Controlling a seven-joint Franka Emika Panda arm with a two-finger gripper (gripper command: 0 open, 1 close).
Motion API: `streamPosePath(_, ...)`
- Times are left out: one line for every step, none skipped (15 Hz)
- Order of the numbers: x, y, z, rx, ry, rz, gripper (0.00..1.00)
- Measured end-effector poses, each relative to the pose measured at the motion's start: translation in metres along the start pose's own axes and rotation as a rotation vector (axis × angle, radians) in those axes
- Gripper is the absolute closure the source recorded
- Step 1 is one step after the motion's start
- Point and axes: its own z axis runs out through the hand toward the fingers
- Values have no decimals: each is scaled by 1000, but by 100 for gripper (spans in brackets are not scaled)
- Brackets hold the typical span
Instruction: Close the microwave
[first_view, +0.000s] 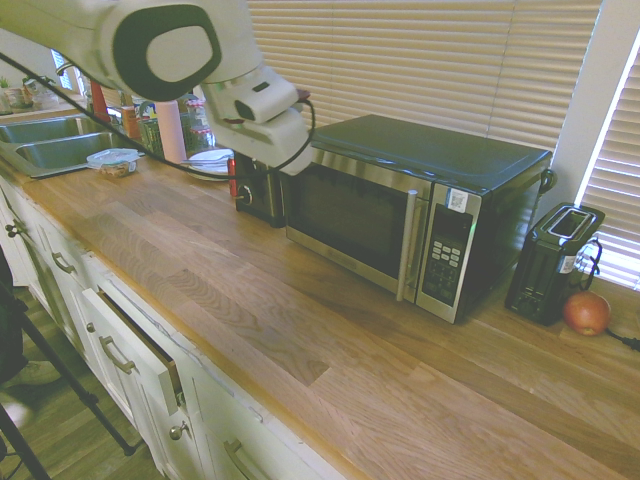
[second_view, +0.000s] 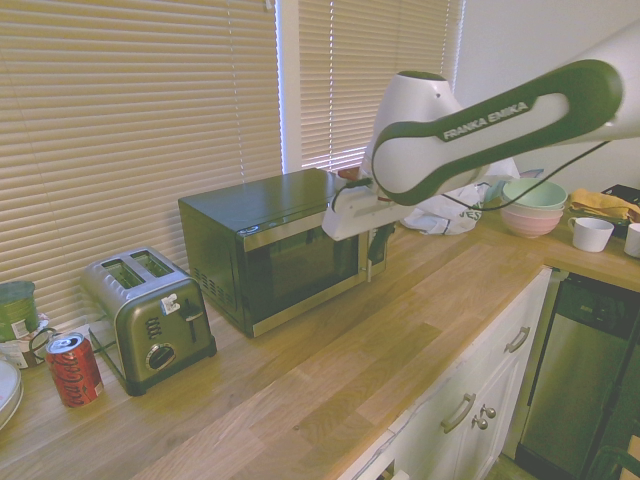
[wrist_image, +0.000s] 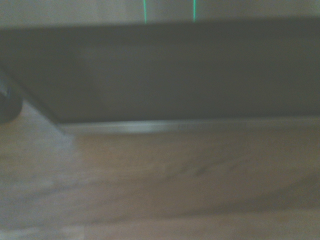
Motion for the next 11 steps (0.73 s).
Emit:
streamPosePath(-18, 13, 1, -16, -21, -8, 0)
streamPosePath(-37, 25, 4, -27, -36, -16, 0)
streamPosePath(-54, 37, 8, -38, -51, -22, 0)
streamPosePath(-66, 46, 9, -45, -63, -27, 0)
streamPosePath(-78, 54, 11, -56, -76, -33, 0)
streamPosePath(-88, 62, 14, -71, -96, -43, 0)
streamPosePath(-97, 69, 17, -89, -120, -55, 0)
streamPosePath(-102, 75, 20, -104, -134, -61, 0)
streamPosePath(-106, 79, 22, -118, -148, -65, 0)
streamPosePath(-107, 82, 24, -132, -163, -71, 0)
streamPosePath(-109, 84, 26, -146, -181, -76, 0)
